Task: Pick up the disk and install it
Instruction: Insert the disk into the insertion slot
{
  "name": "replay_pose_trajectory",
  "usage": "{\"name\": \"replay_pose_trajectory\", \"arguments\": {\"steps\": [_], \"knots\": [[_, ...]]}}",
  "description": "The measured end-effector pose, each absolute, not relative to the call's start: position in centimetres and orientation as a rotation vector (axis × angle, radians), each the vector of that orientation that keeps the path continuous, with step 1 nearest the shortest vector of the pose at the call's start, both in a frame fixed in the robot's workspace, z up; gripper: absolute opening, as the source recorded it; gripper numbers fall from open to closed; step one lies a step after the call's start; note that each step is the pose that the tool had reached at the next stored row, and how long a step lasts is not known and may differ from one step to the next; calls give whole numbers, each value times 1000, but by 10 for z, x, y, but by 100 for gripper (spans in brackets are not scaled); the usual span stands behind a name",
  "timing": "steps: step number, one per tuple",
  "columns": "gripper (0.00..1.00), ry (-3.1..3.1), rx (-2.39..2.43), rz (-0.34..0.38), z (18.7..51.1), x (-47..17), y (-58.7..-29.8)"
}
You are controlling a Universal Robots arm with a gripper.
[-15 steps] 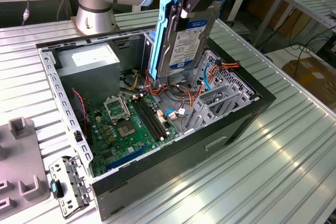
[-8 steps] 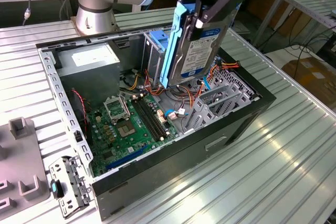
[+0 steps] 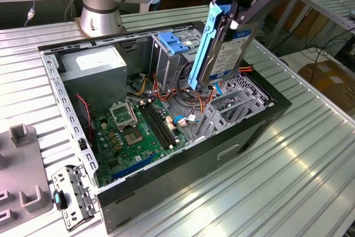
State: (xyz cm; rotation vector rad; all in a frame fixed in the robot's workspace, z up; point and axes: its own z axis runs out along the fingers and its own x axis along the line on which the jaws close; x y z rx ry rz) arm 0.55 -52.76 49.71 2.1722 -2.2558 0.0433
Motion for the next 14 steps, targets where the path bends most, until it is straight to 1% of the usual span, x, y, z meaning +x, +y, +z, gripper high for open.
{"name": "replay_pose_trajectory", "arguments": {"steps": [3,5,10,14], "knots": [[37,-2256,2172,43,497,15,-531],[37,-2256,2172,43,496,25,-539],[37,-2255,2172,43,493,40,-548],[37,-2255,2172,43,488,50,-549]]}}
